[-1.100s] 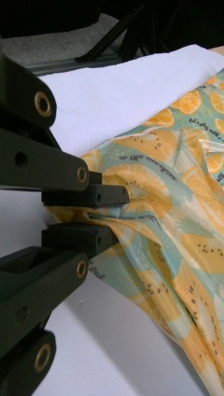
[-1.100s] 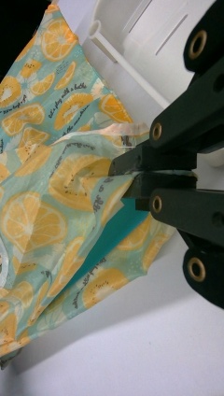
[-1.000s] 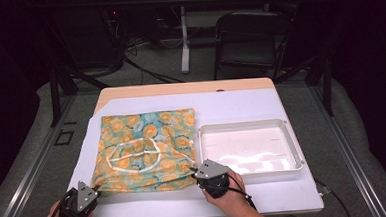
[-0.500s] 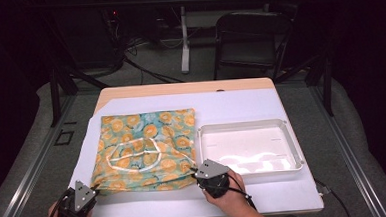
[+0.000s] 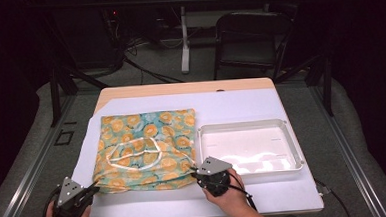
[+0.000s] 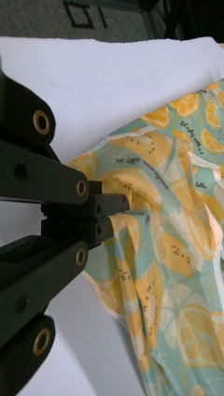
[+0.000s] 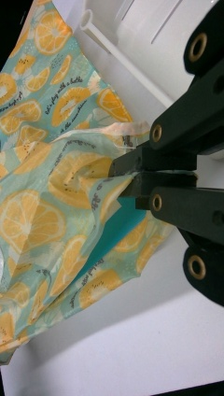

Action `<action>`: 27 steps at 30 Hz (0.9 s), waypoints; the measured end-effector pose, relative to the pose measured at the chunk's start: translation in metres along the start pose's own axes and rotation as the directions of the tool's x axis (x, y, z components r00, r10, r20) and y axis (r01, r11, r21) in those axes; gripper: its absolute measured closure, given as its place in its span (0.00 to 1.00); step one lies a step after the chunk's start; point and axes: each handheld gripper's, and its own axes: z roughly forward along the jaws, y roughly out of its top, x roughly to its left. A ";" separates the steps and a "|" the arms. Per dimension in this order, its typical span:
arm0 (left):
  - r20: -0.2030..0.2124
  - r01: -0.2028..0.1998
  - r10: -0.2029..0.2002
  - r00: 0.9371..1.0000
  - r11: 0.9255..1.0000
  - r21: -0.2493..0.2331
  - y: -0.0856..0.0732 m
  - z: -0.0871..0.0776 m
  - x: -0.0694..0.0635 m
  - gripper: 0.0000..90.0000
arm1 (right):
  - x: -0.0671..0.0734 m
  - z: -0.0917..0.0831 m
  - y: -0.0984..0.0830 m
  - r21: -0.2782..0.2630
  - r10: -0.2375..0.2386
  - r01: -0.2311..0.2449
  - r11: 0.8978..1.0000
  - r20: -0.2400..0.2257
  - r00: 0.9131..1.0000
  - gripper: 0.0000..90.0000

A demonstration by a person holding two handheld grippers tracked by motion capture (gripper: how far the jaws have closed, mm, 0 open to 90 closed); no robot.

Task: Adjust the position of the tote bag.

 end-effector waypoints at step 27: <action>0.068 0.185 -0.178 0.982 0.976 -0.112 0.009 -0.011 0.007 1.00 | -0.005 -0.005 0.006 -0.012 0.049 -0.049 0.999 -0.015 0.999 1.00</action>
